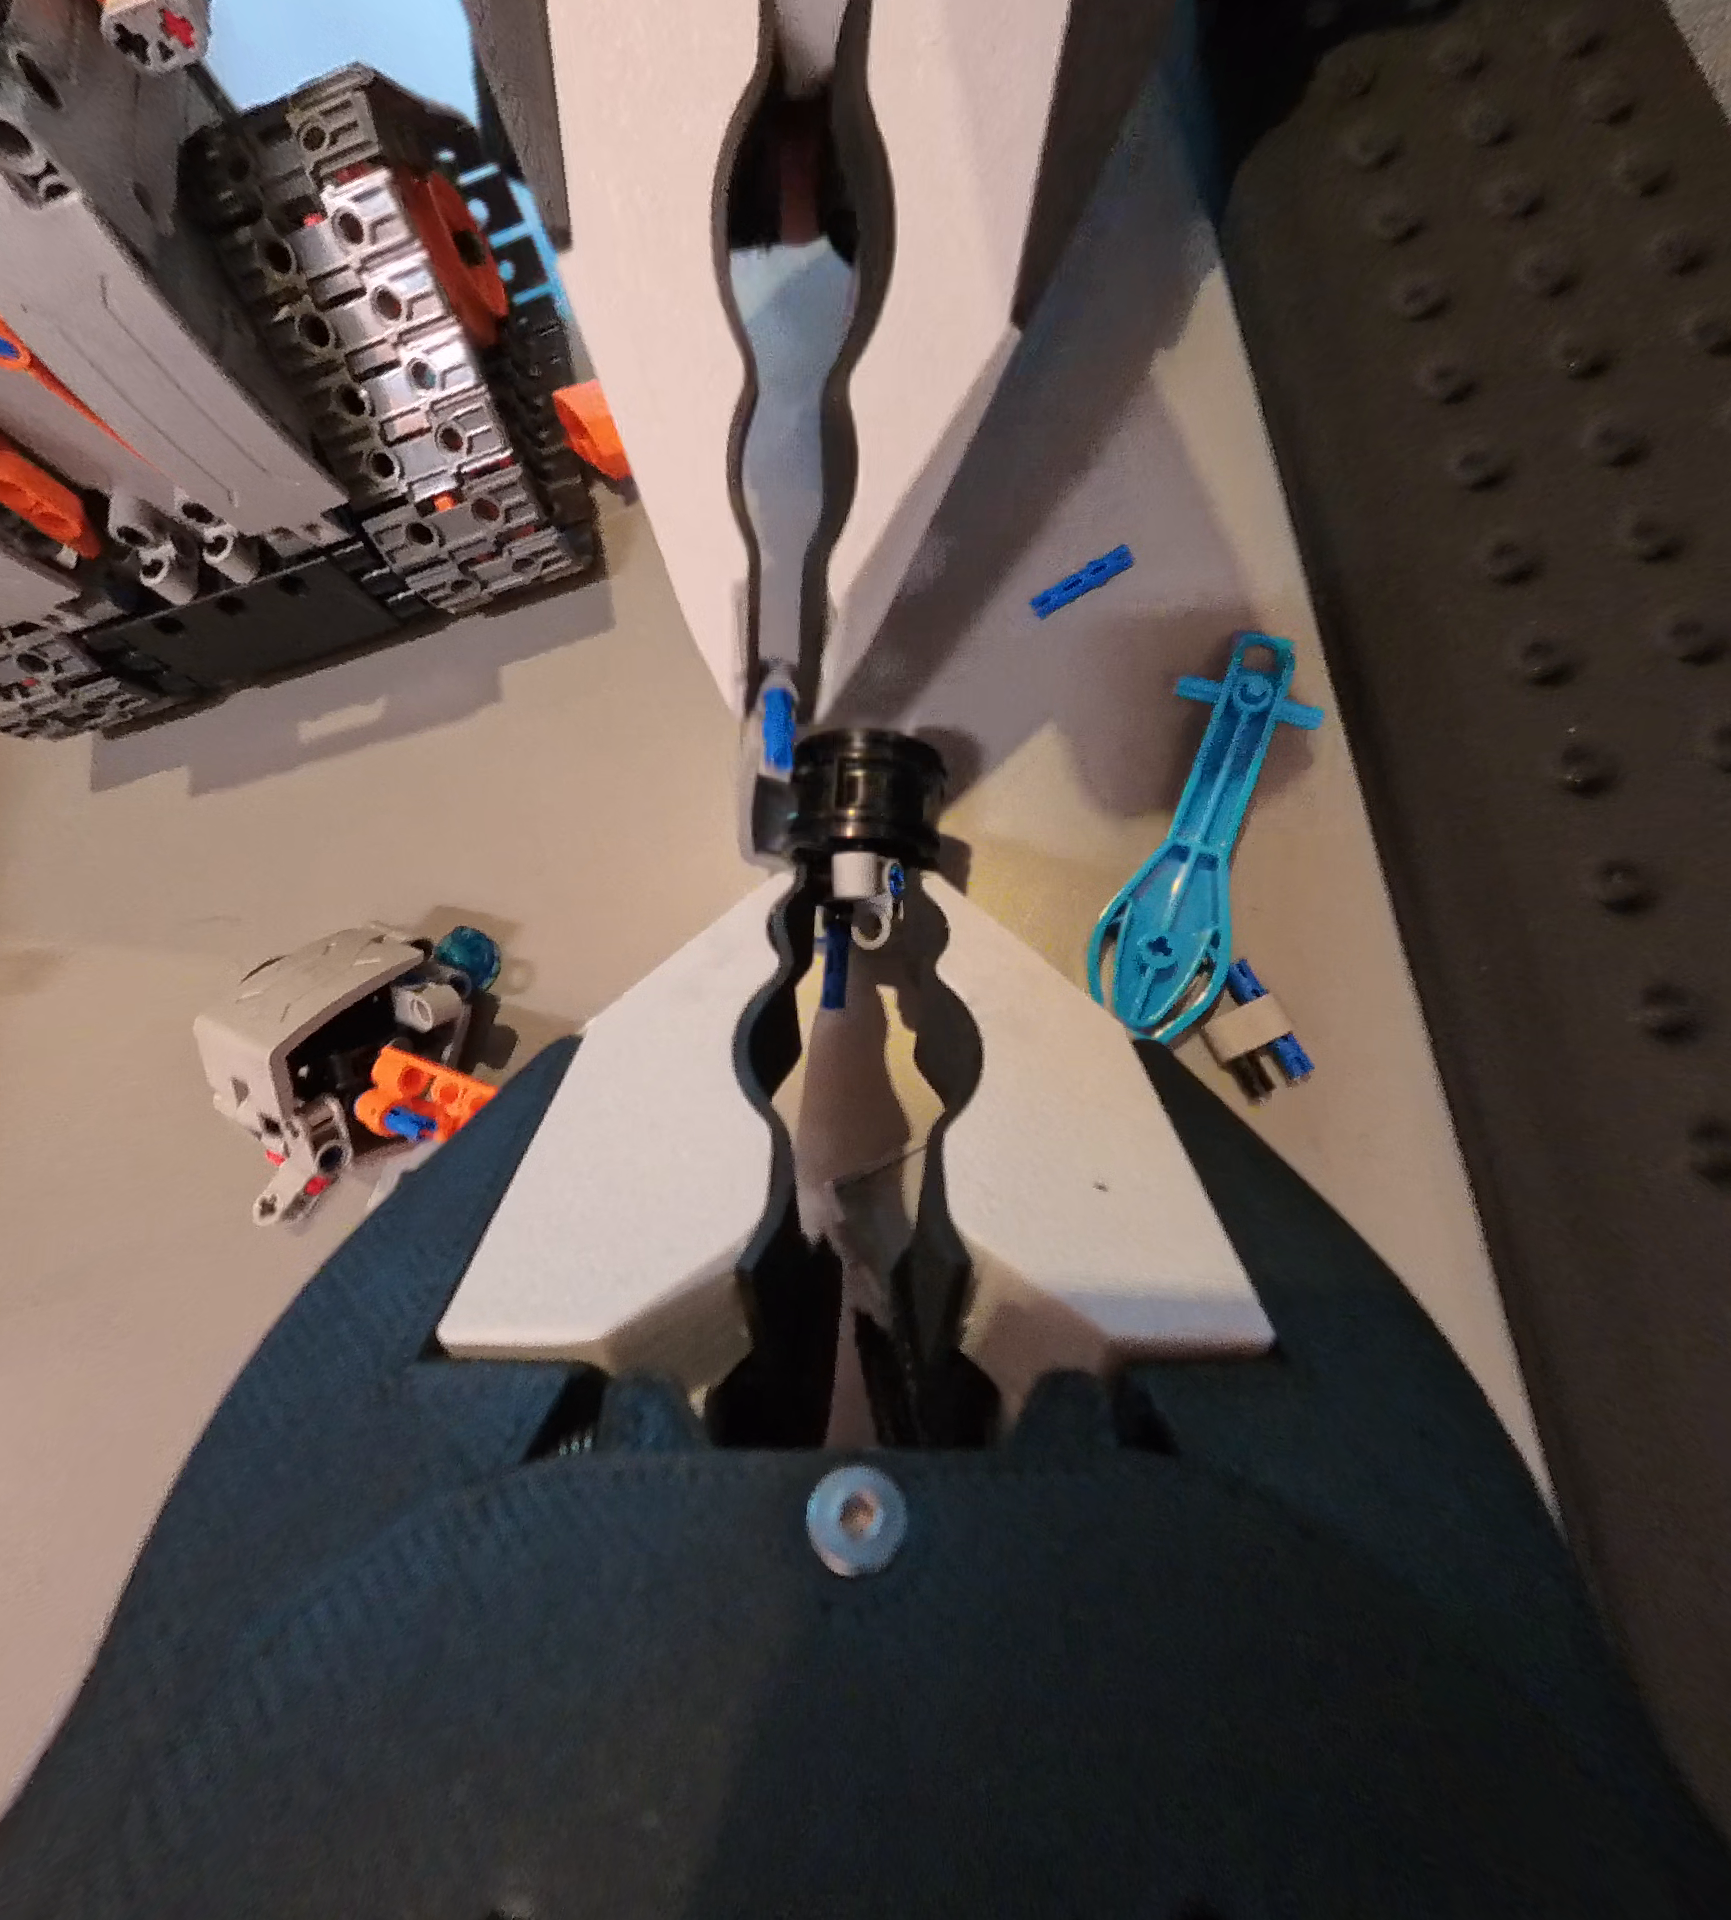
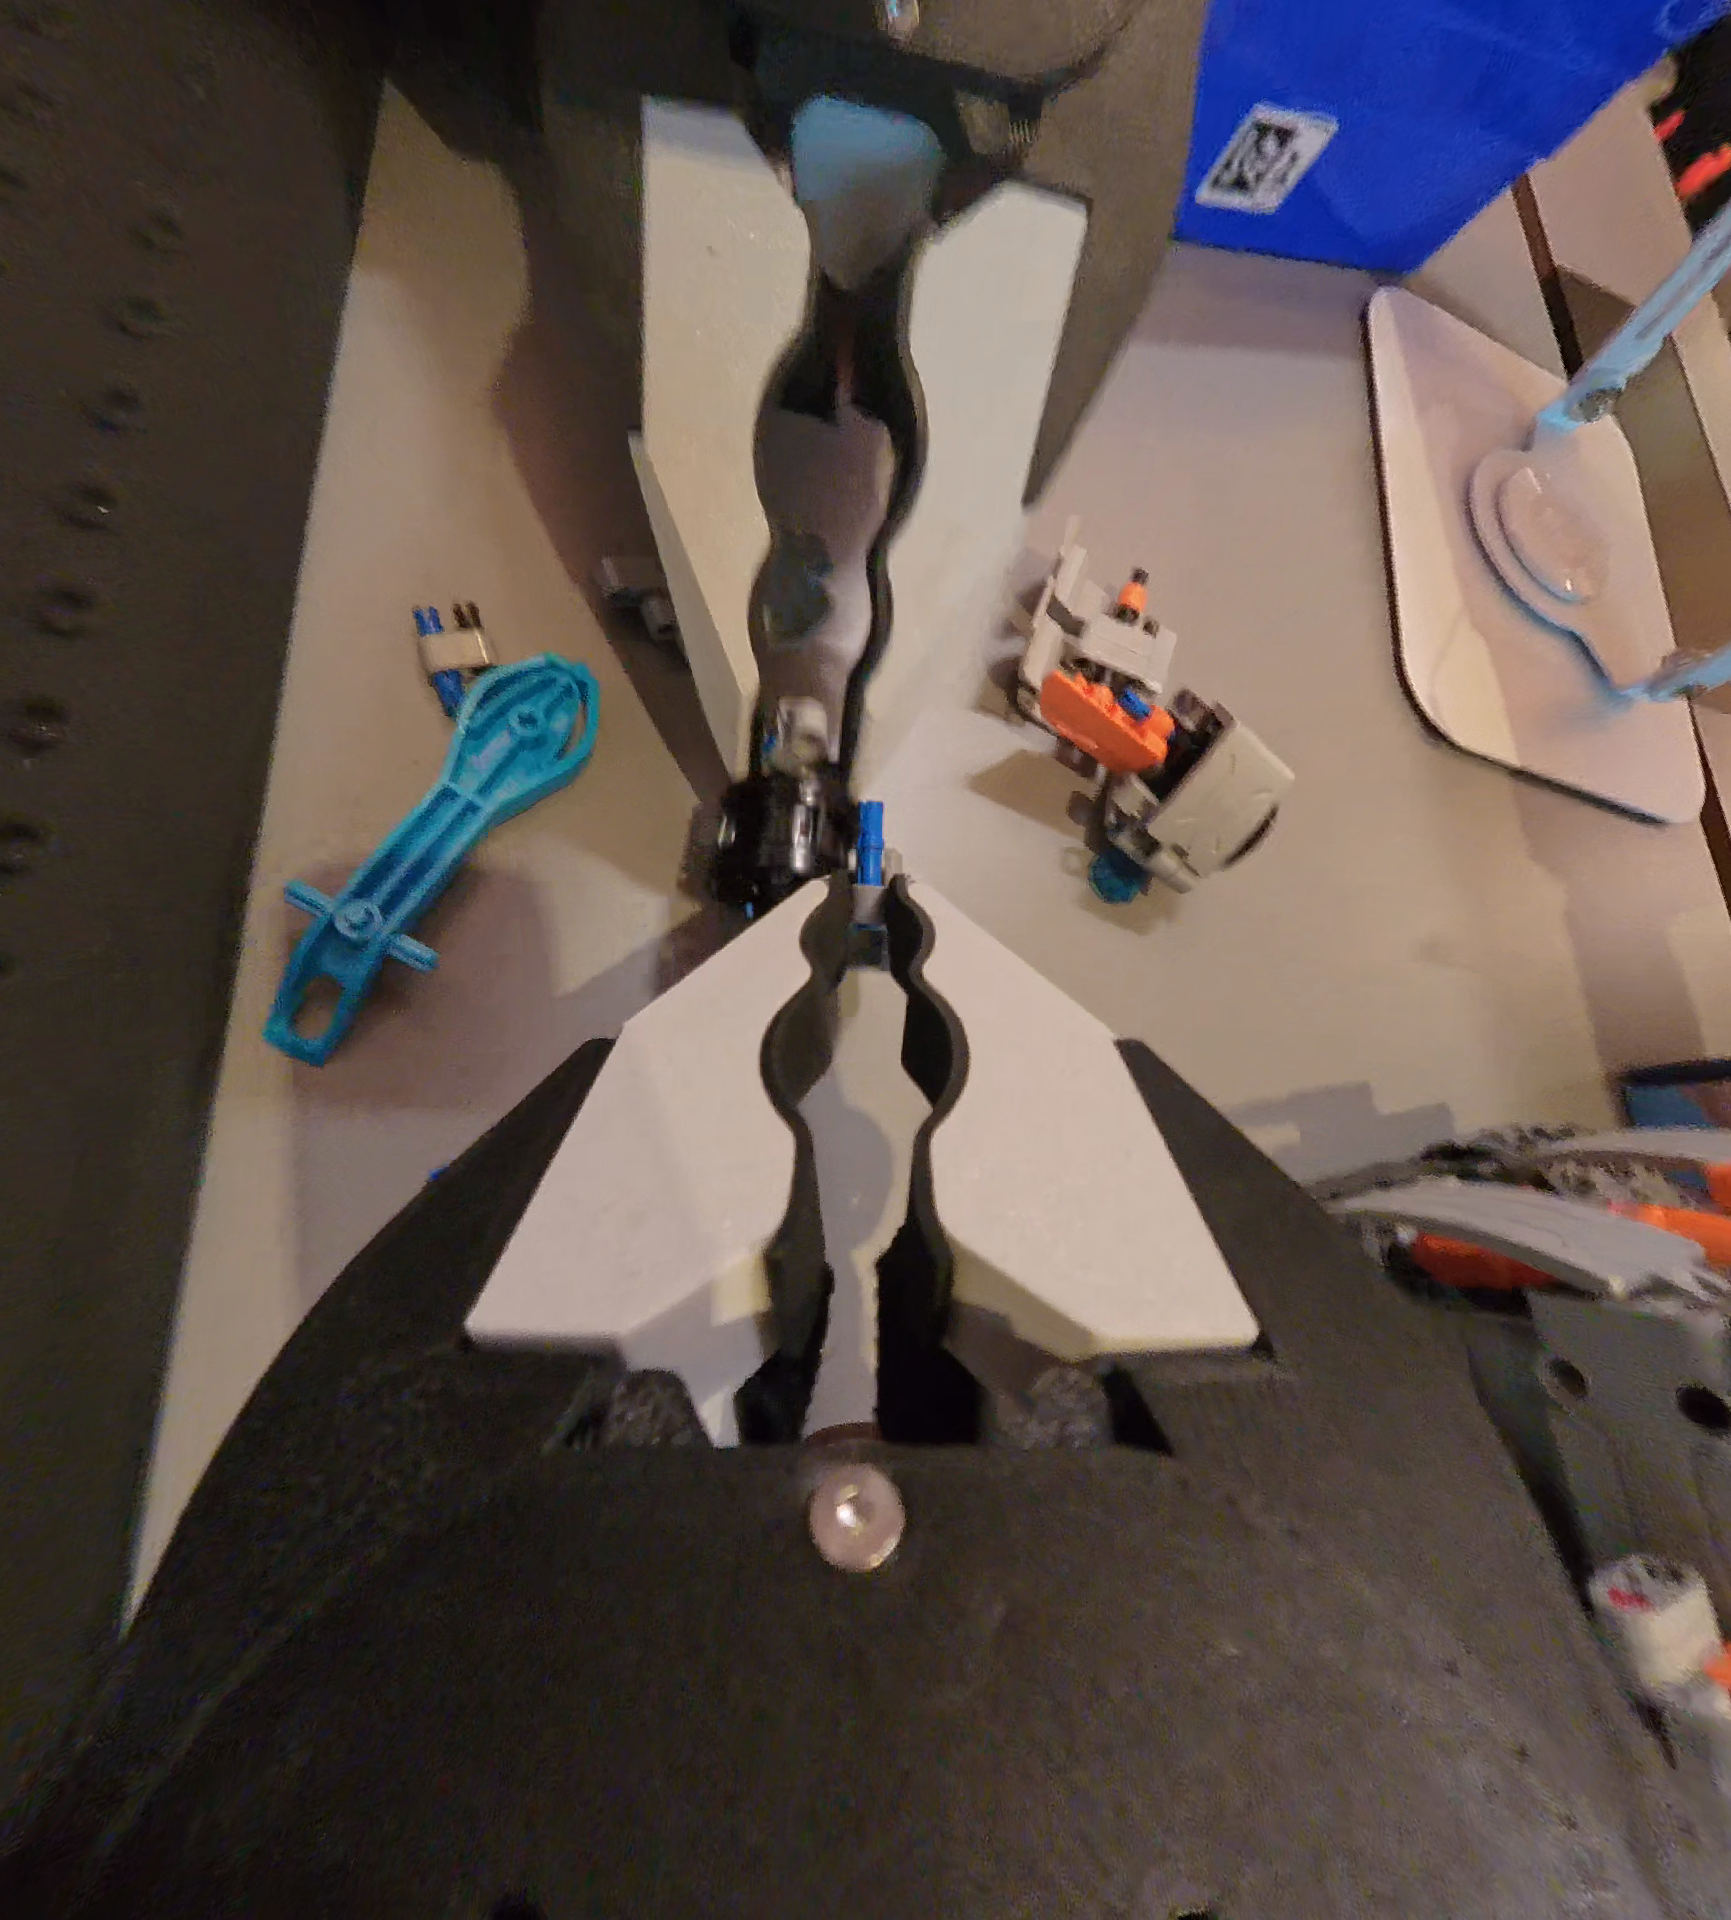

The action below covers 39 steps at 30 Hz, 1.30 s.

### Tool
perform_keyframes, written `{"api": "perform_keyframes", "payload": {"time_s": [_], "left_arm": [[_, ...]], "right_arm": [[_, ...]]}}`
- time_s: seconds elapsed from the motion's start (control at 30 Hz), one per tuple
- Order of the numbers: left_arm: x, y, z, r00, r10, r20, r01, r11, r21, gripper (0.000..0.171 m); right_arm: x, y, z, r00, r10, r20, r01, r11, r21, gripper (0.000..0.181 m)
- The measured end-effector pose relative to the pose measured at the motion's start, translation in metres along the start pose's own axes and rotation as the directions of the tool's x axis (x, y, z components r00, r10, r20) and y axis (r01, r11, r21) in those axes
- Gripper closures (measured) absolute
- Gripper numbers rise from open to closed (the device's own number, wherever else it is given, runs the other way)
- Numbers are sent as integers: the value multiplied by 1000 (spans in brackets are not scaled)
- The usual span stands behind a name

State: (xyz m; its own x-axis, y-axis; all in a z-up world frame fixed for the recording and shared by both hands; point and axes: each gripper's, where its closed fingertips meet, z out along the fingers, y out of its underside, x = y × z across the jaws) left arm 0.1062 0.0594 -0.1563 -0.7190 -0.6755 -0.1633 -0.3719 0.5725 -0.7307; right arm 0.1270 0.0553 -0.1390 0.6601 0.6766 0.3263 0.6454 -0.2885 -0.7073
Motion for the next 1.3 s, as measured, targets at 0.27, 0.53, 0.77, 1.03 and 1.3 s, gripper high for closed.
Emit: {"api": "perform_keyframes", "payload": {"time_s": [0.27, 0.53, 0.77, 1.03, 1.3], "left_arm": [[4, 4, -3, 996, 88, 12, -88, 996, -15, 157], [15, 8, 0, 953, 301, 40, -296, 950, -98, 154], [23, 13, -1, 973, 229, -35, -231, 969, -92, 131], [25, 12, -11, 982, 174, -73, -180, 980, -80, 126], [21, 9, -15, 982, 182, -45, -185, 980, -78, 127]], "right_arm": [[2, 3, -4, 991, 123, 54, -125, 992, 27, 177], [8, 11, -7, 987, 160, 25, -159, 987, -22, 177], [9, 2, -14, 995, 104, 0, -104, 994, 12, 177], [7, -5, -20, 999, 25, -32, -24, 999, 28, 177], [9, -14, -26, 998, 53, -20, -50, 993, 110, 177]]}}
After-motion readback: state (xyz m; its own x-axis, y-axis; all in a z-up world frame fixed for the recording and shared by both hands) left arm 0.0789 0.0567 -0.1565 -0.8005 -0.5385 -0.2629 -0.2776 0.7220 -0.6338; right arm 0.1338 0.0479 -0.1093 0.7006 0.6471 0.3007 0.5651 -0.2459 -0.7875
